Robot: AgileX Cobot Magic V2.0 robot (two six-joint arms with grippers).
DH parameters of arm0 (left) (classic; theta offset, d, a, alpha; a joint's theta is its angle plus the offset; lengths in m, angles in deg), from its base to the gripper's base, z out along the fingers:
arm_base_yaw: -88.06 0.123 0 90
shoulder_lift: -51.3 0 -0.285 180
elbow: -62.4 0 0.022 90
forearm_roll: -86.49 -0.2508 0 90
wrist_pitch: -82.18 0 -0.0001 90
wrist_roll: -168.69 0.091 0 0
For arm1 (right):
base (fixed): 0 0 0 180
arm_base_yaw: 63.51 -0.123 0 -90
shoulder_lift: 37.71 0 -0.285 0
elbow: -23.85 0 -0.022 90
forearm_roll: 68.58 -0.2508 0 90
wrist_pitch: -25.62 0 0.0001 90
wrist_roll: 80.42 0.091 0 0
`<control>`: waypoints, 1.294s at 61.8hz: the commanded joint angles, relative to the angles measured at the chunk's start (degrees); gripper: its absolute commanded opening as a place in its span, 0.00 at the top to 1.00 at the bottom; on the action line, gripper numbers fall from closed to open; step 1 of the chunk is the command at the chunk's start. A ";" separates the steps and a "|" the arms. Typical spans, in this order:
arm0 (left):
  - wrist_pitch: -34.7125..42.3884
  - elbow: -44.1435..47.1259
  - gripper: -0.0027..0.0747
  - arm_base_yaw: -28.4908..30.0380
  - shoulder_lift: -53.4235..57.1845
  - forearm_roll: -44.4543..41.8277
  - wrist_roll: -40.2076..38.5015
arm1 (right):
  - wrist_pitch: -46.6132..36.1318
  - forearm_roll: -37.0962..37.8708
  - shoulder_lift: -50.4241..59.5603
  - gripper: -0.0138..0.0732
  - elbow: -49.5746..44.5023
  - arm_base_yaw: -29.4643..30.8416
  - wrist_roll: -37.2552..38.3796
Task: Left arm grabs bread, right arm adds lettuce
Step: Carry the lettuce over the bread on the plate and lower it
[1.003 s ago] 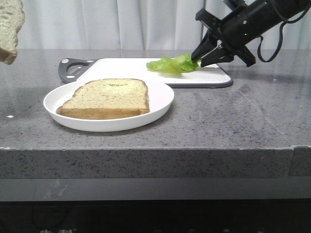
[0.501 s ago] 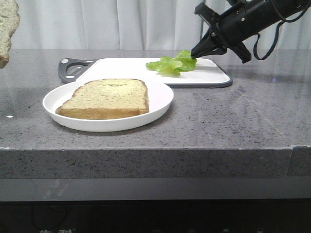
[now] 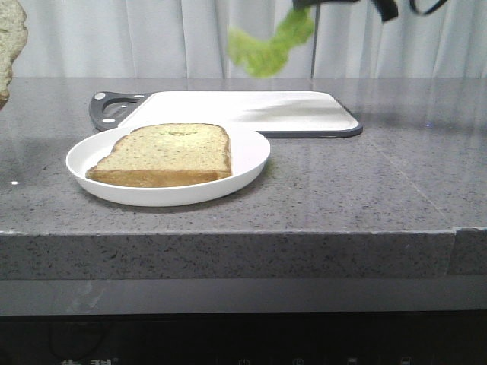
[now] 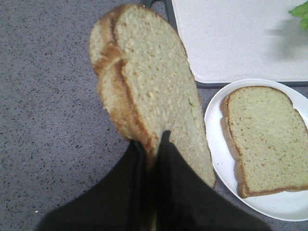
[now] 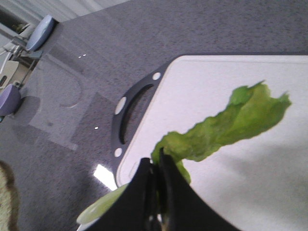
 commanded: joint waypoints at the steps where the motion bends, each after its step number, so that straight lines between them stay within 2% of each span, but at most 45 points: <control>1: 3.52 -1.62 0.99 0.07 0.94 0.49 -0.41 | 1.18 -4.86 7.88 0.98 -2.87 0.17 -3.87; 9: 3.52 -1.62 0.99 0.07 0.94 0.49 -0.41 | 3.80 -9.68 13.33 0.98 -9.29 0.05 -10.69; 16: 3.52 -1.62 0.99 0.07 0.94 0.49 -0.41 | 9.29 -13.89 14.98 0.98 -12.49 -0.85 -16.85; 21: 3.52 -1.62 0.99 0.07 0.94 0.49 -0.41 | 12.04 -15.76 14.91 0.98 -13.51 -2.74 -19.13; 31: 3.52 -1.62 0.99 0.07 0.94 0.49 -0.41 | 11.50 -16.15 14.79 0.98 -14.05 -8.95 -23.10; 48: 3.52 -1.62 0.99 0.07 0.94 0.49 -0.41 | 10.41 -17.54 9.97 0.98 -14.05 -15.72 -24.70; 64: 3.52 -1.62 0.99 0.07 0.94 0.38 -0.41 | 13.89 -19.86 3.95 0.98 -14.05 -16.71 -27.68; 70: 3.41 -1.62 0.99 0.07 0.94 0.38 -0.41 | 13.02 -18.63 2.44 0.98 -14.05 -16.71 -27.51; 80: 3.04 -1.62 0.99 0.07 0.94 0.26 -0.41 | 9.26 -11.48 2.04 0.97 -14.05 -15.93 -23.01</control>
